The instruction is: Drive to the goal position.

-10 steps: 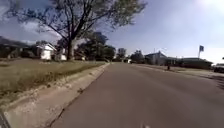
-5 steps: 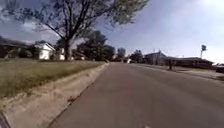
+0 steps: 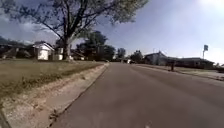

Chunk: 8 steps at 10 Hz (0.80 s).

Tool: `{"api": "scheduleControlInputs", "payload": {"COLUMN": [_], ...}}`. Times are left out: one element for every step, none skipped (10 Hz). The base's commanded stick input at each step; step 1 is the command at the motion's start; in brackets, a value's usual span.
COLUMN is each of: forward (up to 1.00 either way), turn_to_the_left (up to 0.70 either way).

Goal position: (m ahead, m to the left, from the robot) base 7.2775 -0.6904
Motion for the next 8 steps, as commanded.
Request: {"api": "scheduleControlInputs", "payload": {"forward": [1.0,1.0,1.0,1.0,1.0,1.0,1.0,1.0], "turn_to_the_left": [0.0,0.0,0.0,0.0,0.0,0.0,0.0,0.0]}}
